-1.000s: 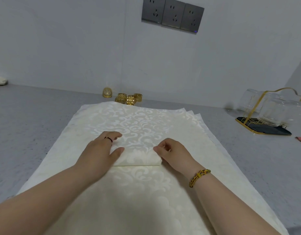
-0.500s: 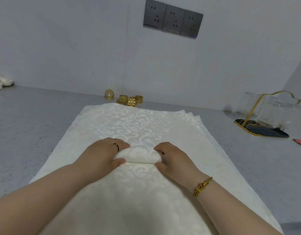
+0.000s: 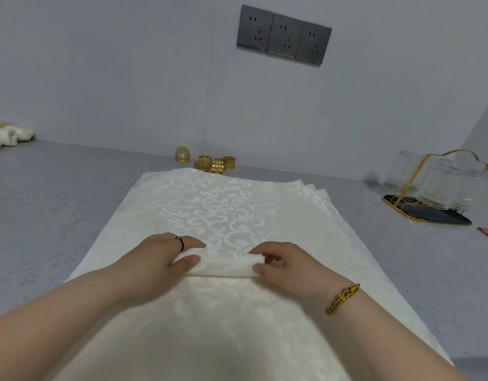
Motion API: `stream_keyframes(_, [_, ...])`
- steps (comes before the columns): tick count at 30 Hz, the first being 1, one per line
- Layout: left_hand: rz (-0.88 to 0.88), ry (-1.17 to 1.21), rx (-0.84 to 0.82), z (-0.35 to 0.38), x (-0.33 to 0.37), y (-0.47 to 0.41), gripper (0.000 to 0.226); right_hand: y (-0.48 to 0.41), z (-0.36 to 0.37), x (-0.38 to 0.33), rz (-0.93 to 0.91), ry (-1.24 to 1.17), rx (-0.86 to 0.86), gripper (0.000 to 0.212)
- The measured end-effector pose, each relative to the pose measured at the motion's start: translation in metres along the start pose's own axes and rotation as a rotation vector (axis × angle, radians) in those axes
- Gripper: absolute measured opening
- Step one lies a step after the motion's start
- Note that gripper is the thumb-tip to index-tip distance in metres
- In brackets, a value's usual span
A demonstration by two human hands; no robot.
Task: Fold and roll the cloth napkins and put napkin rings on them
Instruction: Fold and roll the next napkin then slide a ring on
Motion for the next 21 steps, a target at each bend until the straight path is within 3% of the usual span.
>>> stream_keyframes(2, [-0.027,-0.107,0.042,-0.002,0.004,-0.006,0.039,-0.007,0.001,-0.001,0.033,-0.074,-0.051,0.014])
stream_keyframes(6, [0.181,-0.331,0.039,0.007,0.028,-0.021,0.044,-0.019,0.0,0.0,0.07,-0.148,-0.045,0.035])
stream_keyframes(8, [0.181,-0.302,-0.047,0.017,0.033,-0.025,0.047,-0.026,0.002,0.003,0.139,-0.216,-0.033,0.039])
stream_keyframes(11, [0.146,-0.284,-0.046,0.018,0.031,-0.035,0.054,-0.04,0.008,0.009,0.209,-0.158,0.022,0.042])
stream_keyframes(13, [0.134,-0.266,-0.049,0.02,0.025,-0.042,0.078,-0.046,0.009,0.009,0.174,-0.121,0.124,0.029])
stream_keyframes(15, [0.155,-0.263,-0.038,0.027,0.02,-0.044,0.094,-0.047,0.007,0.01,0.1,-0.123,0.256,0.022])
stream_keyframes(18, [0.165,-0.258,-0.039,0.032,0.015,-0.044,0.095,-0.034,-0.001,0.001,-0.211,0.004,0.462,0.026])
stream_keyframes(21, [0.162,-0.244,-0.076,0.033,0.015,-0.047,0.098,-0.022,0.002,0.003,-0.441,0.274,0.469,0.023])
Point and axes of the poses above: each hand's wrist, its own y-axis away from the middle knuckle, its own z-axis out of the palm, x = y × z, the point moved 4 cm from there along -y, towards the middle knuckle, and after that the axes turned 8 degrees about z, right-handed, at the moved point
